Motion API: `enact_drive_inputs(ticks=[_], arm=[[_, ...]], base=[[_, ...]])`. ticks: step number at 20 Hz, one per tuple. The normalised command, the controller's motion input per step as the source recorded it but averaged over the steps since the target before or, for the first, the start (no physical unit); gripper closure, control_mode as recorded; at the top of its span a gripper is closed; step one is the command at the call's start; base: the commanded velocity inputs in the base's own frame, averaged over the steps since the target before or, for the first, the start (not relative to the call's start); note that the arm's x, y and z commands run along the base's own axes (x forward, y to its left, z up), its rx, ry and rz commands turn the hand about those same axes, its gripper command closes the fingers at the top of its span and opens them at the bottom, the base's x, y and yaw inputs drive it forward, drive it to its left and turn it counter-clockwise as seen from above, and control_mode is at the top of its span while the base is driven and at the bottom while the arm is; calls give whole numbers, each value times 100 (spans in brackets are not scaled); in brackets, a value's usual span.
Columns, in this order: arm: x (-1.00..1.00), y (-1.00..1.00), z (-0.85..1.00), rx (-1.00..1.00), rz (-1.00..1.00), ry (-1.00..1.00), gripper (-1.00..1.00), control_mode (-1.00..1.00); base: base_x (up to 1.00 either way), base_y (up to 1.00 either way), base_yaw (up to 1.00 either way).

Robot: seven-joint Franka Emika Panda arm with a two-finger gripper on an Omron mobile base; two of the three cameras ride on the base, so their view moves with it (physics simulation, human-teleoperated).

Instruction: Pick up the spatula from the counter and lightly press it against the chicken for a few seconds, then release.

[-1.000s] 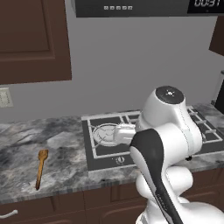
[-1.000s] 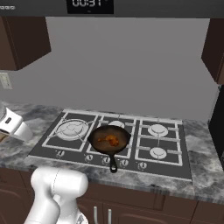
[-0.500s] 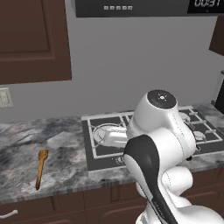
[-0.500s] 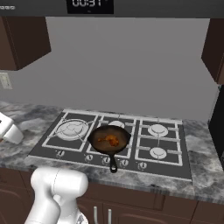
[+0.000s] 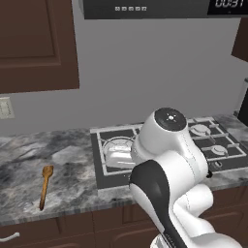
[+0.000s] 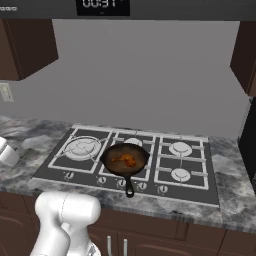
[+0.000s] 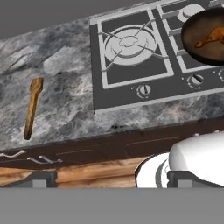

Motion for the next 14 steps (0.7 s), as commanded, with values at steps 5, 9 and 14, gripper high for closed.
enact_drive_inputs(ticks=[5,9,14], arm=[[0,26,0,0,6,-2,-100,-100],[0,29,0,0,6,-2,-100,-100],[0,31,0,1,4,-4,-100,-100]], base=[[0,0,0],[0,0,0],[0,0,0]])
